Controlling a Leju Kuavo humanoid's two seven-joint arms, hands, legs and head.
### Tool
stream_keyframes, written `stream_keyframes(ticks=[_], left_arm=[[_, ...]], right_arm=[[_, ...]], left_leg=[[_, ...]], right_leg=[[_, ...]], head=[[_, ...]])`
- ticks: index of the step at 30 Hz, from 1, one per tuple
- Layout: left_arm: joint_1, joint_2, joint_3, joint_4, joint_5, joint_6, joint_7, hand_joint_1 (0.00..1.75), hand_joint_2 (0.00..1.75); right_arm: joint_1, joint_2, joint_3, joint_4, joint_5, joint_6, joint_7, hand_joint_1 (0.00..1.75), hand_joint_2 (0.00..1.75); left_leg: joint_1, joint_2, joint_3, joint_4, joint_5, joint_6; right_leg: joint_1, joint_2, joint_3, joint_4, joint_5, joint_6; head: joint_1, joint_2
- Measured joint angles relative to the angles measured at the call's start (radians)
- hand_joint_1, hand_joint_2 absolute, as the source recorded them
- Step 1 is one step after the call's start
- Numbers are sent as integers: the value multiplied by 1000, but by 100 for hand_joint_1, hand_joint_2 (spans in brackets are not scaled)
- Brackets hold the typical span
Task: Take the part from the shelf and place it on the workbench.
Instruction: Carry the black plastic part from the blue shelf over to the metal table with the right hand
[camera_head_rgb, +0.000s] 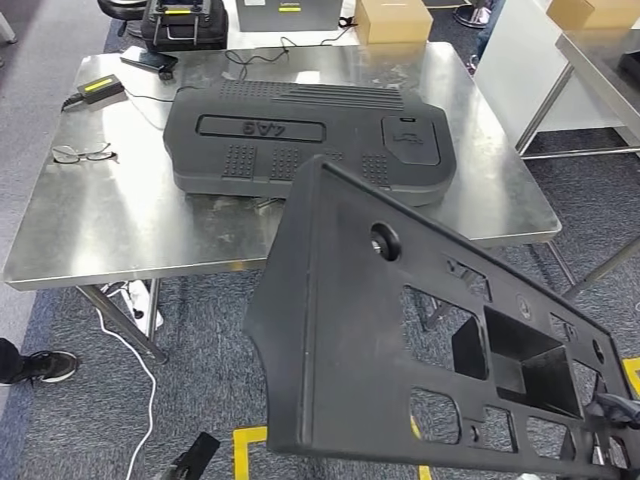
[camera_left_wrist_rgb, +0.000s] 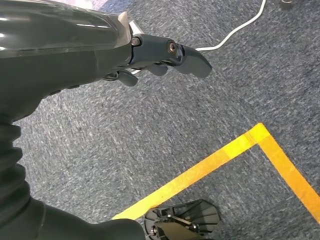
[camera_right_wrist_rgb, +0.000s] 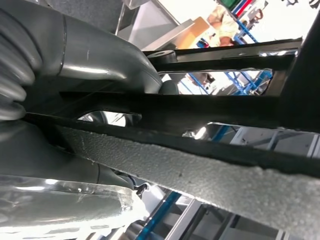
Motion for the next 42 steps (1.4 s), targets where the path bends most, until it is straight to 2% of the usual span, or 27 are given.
stream_keyframes(ticks=[1,3,4,5,7,10,11,13,14,15,16,17,19,20,25,26,28,29,30,31,32,33,35,36,38,40,42], left_arm=[[0,0,0,0,0,0,0,0,175],[1,-1,0,0,0,0,0,0,175],[1,-1,0,0,0,0,0,0,175],[1,-2,0,0,0,0,0,0,175],[0,-3,0,1,0,-1,0,0,175],[-2,-4,0,1,-1,-1,0,0,175],[-4,-3,0,1,0,0,0,0,175],[-3,-2,0,1,0,2,0,0,175],[-1,-2,0,1,0,5,2,0,175],[1,-1,0,1,0,9,4,0,175],[2,-1,0,1,0,15,6,0,175],[2,-1,0,1,0,23,9,0,175],[0,-1,0,1,0,37,16,0,175],[-1,-1,0,1,0,43,21,0,175],[-1,-1,0,1,-1,62,39,0,175],[-2,-2,0,1,-1,64,40,0,175],[-4,-1,0,1,-1,67,40,0,175],[-4,-1,0,1,-1,68,41,0,175],[-4,-1,0,1,-1,68,41,0,175],[-4,-1,0,1,-1,69,41,0,175],[-4,-1,0,1,-1,69,41,0,175],[-4,-1,0,1,-1,69,41,0,175],[-5,-2,0,1,-1,71,42,0,175],[-5,-2,0,1,-1,71,42,0,175],[-4,-3,0,1,-1,72,42,0,175],[-4,-4,0,1,-1,73,42,0,175],[-6,-4,0,1,-1,73,43,0,175]], right_arm=[[0,0,0,0,0,0,0,175,175],[-1,0,0,0,0,0,0,175,175],[-1,0,0,0,1,0,0,175,175],[-1,0,0,-1,1,0,0,175,175],[0,0,0,-2,1,0,0,175,175],[-1,0,1,-5,2,0,0,175,175],[-1,0,1,-5,2,-1,0,175,175],[-2,1,1,-6,4,-1,-1,175,175],[-1,1,1,-6,6,-1,-2,175,175],[-1,2,1,-5,8,0,-2,175,175],[-1,2,0,-5,11,0,-4,175,175],[0,3,0,-5,14,0,-5,175,175],[-1,6,0,-6,18,0,-6,175,175],[-1,7,-1,-6,20,0,-7,175,175],[-1,12,-2,-9,30,0,-12,175,175],[-2,12,-2,-9,30,0,-14,175,175],[-3,13,-3,-9,30,0,-17,175,175],[-3,13,-3,-9,30,0,-17,175,175],[-2,13,-4,-9,30,0,-17,175,175],[-2,13,-4,-8,30,0,-17,175,175],[-2,13,-4,-8,29,0,-17,175,175],[-2,13,-4,-9,29,0,-18,175,175],[-2,14,-4,-9,29,0,-18,175,175],[-2,14,-5,-9,30,0,-18,175,175],[-2,15,-5,-10,30,0,-18,175,175],[-3,17,-5,-10,31,0,-18,175,175],[-4,18,-4,-10,33,0,-18,175,175]], left_leg=[[-2,-1,8,0,-6,0],[-5,-4,27,-1,-19,-2],[-6,-5,33,-2,-24,-5],[-5,-5,36,-4,-28,-8],[-4,-3,38,-10,-31,-17],[-8,0,41,-1,-48,-31],[-8,0,25,36,-68,-35],[-4,0,-42,160,-114,-44],[-2,1,-77,216,-127,-47],[1,1,-99,241,-121,-50],[3,1,-104,231,-96,-53],[5,1,-91,183,-53,-55],[8,0,-47,67,17,-56],[7,0,-30,27,31,-52],[4,-2,-22,0,23,-19],[6,-2,-21,-2,23,-14],[6,-2,-20,-2,21,-8],[5,-2,-20,-2,20,-7],[4,-4,-19,-2,18,-5],[3,-7,-16,-2,16,-5],[2,-10,-12,-2,14,-5],[2,-15,-7,-2,12,-6],[1,-22,-2,-3,8,-10],[1,-25,-2,-3,7,-14],[2,-28,-3,-8,8,-25],[3,-24,-3,-3,-1,-36],[2,-16,-32,66,-46,-43]], right_leg=[[2,0,-2,-22,33,-5],[10,0,38,-147,123,-24],[16,-1,58,-203,152,-33],[21,-1,72,-242,164,-42],[26,-2,80,-264,159,-48],[17,-2,104,-300,160,-51],[13,-4,114,-310,161,-52],[11,-5,127,-314,156,-55],[11,-5,132,-314,151,-56],[11,-3,138,-314,147,-56],[10,-2,145,-313,141,-54],[8,0,154,-312,134,-51],[7,2,170,-307,117,-39],[8,2,173,-303,111,-32],[7,0,166,-282,86,-10],[6,0,149,-245,64,-5],[4,-1,82,-115,6,2],[4,-1,45,-50,-14,3],[4,-1,20,-12,-16,3],[4,-1,12,-13,2,1],[4,0,23,-52,38,-3],[6,3,48,-120,83,-10],[10,12,96,-237,138,-23],[13,16,107,-267,146,-28],[16,17,112,-282,142,-35],[12,11,120,-297,148,-43],[6,1,129,-311,153,-51]], head=[[0,0],[-1,0],[-1,0],[-1,0],[-2,0],[-4,0],[-6,0],[-8,0],[-8,0],[-8,0],[-8,0],[-8,0],[-8,0],[-8,0],[-7,0],[-6,0],[-4,0],[-4,0],[-5,0],[-5,0],[-5,0],[-5,0],[-5,0],[-5,0],[-6,0],[-6,0],[-8,0]])
